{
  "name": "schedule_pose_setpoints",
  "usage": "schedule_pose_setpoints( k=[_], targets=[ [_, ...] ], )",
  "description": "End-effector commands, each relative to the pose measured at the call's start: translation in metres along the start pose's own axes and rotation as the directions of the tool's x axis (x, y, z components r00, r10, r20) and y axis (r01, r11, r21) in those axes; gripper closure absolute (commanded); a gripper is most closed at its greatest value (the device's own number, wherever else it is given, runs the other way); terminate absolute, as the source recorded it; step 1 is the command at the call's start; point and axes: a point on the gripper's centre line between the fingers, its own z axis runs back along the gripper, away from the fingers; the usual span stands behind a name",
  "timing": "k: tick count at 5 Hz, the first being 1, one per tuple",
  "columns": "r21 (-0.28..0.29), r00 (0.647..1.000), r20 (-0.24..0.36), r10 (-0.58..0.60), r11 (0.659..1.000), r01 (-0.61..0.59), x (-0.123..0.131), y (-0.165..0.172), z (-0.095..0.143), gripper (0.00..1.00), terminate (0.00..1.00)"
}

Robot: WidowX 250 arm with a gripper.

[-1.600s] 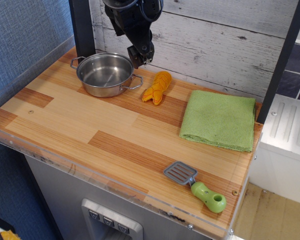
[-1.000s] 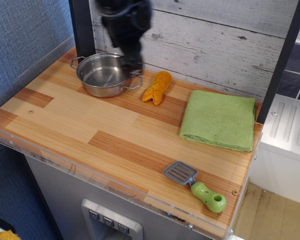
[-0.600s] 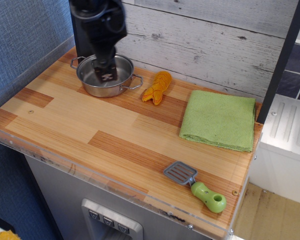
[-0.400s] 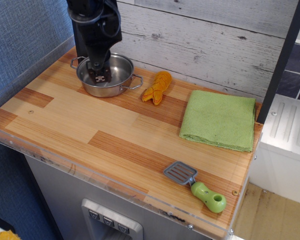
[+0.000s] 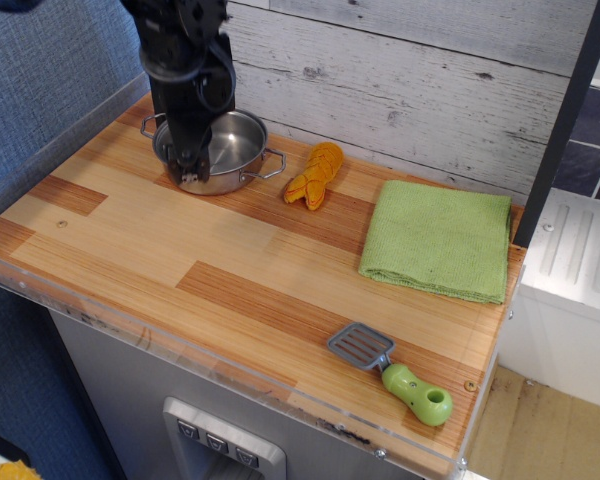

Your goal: Place the pot on top of the green towel

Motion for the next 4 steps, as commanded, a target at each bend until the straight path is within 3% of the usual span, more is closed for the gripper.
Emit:
schedule_pose_setpoints(
  k=[1,4],
  targets=[
    [-0.016,0.998,-0.064,-0.013,1.000,0.012,-0.008,0.011,-0.010,0.00,0.00],
    [-0.113,0.992,-0.126,-0.024,0.994,0.009,-0.004,0.022,-0.040,0.00,0.00]
  ],
)
